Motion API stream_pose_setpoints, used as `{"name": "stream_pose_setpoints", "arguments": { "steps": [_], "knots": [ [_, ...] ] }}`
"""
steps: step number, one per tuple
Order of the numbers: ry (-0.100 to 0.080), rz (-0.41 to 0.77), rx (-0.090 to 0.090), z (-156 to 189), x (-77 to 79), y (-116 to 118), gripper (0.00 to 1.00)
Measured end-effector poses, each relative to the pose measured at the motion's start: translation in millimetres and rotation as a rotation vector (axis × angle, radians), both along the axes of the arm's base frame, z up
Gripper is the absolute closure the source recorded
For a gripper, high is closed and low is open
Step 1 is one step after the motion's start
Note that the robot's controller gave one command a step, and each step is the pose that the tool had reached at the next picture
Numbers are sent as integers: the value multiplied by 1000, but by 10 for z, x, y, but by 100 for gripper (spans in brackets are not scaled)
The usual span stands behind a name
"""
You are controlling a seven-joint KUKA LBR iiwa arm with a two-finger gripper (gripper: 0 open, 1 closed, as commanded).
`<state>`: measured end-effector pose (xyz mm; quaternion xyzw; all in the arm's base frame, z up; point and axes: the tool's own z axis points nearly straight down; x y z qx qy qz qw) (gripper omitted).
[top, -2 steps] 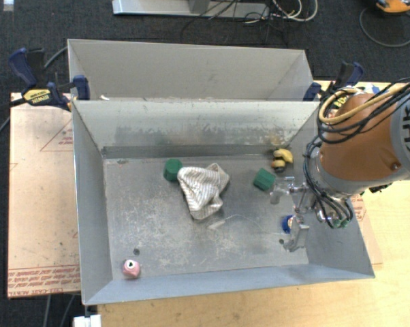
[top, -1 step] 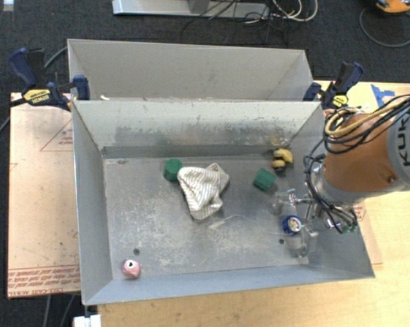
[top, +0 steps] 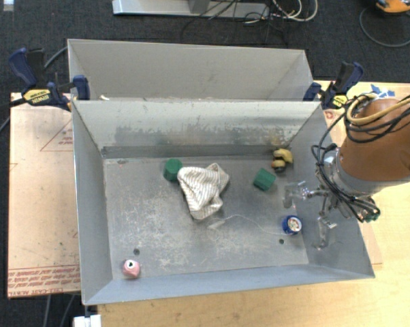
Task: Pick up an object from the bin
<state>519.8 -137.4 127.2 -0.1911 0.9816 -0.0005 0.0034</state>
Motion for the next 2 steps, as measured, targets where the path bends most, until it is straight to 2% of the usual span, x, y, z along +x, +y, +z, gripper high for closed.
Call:
{"name": "stream_pose_setpoints", "arguments": {
  "steps": [1,2],
  "knots": [
    [8,-65,3,-283,98,-124,0],
    [4,438,20,-546,122,-5,0]
  ]
}}
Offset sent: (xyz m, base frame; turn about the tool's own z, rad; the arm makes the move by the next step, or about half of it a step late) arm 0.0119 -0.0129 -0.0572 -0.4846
